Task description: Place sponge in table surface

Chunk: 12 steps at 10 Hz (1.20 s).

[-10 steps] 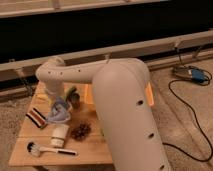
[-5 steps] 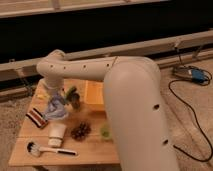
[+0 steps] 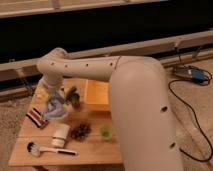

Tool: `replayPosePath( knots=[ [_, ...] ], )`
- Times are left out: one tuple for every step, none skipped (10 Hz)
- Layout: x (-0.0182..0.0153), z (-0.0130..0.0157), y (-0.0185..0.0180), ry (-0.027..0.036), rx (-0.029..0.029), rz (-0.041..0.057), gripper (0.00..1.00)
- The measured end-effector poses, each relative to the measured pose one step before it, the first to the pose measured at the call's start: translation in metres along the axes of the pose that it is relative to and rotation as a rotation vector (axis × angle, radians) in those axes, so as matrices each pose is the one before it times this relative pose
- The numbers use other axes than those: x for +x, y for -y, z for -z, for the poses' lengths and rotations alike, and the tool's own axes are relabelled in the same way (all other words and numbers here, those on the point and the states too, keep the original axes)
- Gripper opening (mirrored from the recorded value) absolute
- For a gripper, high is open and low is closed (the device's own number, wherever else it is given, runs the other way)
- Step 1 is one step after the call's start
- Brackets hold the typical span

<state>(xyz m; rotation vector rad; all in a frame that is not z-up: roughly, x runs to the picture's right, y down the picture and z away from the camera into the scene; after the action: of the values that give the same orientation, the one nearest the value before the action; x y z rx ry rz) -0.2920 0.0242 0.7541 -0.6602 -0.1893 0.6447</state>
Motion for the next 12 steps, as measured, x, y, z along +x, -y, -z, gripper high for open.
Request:
replayPosePath(
  knots=[
    [0.00020,0.00171,-0.00116,0.00011,-0.00117,0.00480,0.55],
    [0.00047,0.00198,-0.00161,-0.00141,-0.00104,0.00611,0.66],
    [0.00118,0.00054,-0.00077,-0.00480,-0.00004,0.00411,0.74],
    [0.00079,0.00025,-0.00084,-0.00436,0.00031,0.00411,0.79],
    [0.00041,-0.00048,-0.00144,-0.00485,-0.00062,0.00453,0.80],
    [-0.00016,0.00013,-0.00078,-0.00190,0.00009,0.00320,0.80],
    [-0.00045,0.00045,-0.00103,-0.00155,0.00020,0.00422,0.80],
    [-0.00075,0.00027,-0.00096,-0.00141,-0.00015,0.00385,0.80],
    [-0.00147,0.00136,-0.00148,0.00065,-0.00127,0.00693,0.80],
    [-0.00101,0.00263,-0.00042,0.00148,0.00209,0.00405,0.80],
    [-0.00166,0.00378,-0.00026,0.00136,0.00323,0.00300,0.80],
    [-0.00168,0.00402,0.00056,0.00317,0.00308,0.00094,0.80]
  ],
)
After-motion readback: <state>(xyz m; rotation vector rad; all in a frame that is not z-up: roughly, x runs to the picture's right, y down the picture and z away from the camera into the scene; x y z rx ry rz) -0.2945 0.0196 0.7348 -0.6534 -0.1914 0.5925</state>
